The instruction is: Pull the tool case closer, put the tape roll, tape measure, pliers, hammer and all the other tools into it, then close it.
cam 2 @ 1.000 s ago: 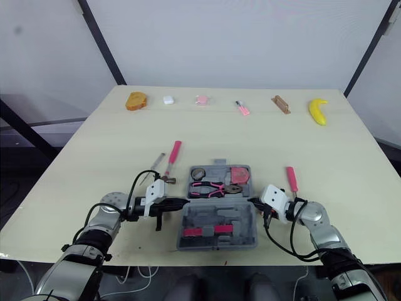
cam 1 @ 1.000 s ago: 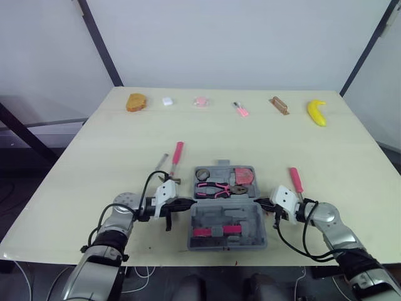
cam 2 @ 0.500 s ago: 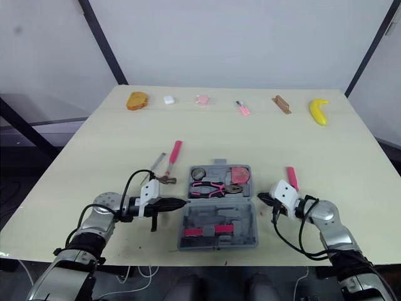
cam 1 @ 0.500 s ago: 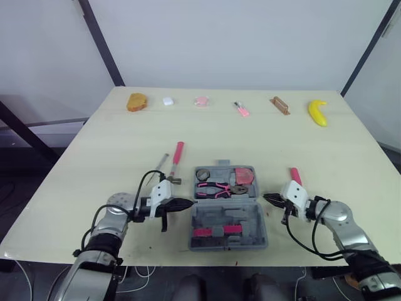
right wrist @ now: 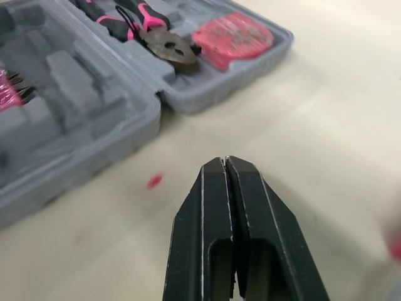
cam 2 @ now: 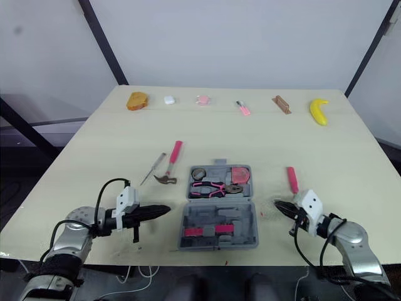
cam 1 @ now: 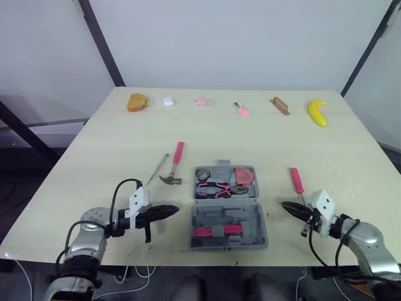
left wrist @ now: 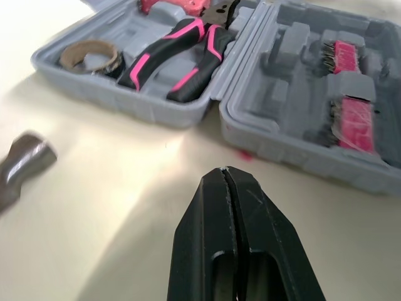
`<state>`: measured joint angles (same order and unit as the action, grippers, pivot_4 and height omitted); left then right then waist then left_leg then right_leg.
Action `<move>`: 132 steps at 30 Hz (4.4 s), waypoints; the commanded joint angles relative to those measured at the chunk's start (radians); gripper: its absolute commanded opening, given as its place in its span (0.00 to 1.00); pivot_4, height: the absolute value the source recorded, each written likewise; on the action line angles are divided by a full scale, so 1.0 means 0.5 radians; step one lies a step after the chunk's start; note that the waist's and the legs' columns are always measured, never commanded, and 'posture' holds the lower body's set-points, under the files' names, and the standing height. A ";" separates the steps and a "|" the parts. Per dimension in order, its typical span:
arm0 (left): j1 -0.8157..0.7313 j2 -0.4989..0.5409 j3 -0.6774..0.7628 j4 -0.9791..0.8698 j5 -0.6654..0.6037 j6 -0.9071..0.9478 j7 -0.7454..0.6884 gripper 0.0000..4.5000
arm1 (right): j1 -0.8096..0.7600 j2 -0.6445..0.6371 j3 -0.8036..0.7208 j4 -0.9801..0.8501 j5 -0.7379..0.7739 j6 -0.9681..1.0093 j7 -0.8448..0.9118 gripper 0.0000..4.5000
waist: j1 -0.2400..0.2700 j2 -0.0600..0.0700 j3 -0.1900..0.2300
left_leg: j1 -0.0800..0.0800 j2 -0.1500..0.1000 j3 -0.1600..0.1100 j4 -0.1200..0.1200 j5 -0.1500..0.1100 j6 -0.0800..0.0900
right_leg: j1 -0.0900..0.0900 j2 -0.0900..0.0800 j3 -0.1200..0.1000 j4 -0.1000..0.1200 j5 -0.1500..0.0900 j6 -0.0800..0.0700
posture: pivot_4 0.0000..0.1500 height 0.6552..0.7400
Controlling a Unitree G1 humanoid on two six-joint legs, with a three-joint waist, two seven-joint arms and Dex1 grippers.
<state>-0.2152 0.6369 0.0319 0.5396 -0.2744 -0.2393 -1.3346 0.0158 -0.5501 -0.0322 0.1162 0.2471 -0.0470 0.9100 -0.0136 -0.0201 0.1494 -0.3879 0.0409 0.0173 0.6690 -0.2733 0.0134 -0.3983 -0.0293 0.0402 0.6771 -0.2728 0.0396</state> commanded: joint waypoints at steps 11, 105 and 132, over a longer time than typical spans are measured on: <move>0.314 0.029 0.343 -0.309 -0.292 0.238 0.226 0.00 | 0.438 -0.003 -0.455 -0.224 0.372 -0.034 -0.014 0.01 | 0.001 0.000 0.000 | 0.001 0.001 0.000 -0.002 0.000 0.000 | 0.000 -0.001 0.001 -0.002 -0.001 0.001 | 1.00 1.00; -0.282 -0.274 0.436 -0.207 0.096 0.949 1.732 0.01 | 0.169 -0.063 -0.230 -0.854 0.485 0.133 0.094 1.00 | -0.005 -0.006 0.005 | -0.011 -0.003 -0.009 0.001 0.000 -0.001 | -0.002 -0.006 -0.009 -0.007 0.001 0.005 | 1.00 1.00; 1.120 -0.828 0.347 -2.054 0.032 1.603 2.313 0.01 | -0.092 -0.314 -0.036 -0.841 0.691 0.286 0.785 1.00 | 0.008 -0.007 0.006 | -0.006 -0.005 -0.010 0.002 0.000 0.000 | 0.001 -0.008 -0.006 -0.005 0.001 0.004 | 1.00 1.00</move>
<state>0.3423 0.2235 0.2094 -0.4553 -0.2576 0.5727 -0.1735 -0.0220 -0.7037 -0.0404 -0.2749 0.5840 0.1031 1.3026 -0.0098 -0.0237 0.1521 -0.3908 0.0381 0.0123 0.6699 -0.2733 0.0132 -0.3977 -0.0331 0.0372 0.6743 -0.2724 0.0416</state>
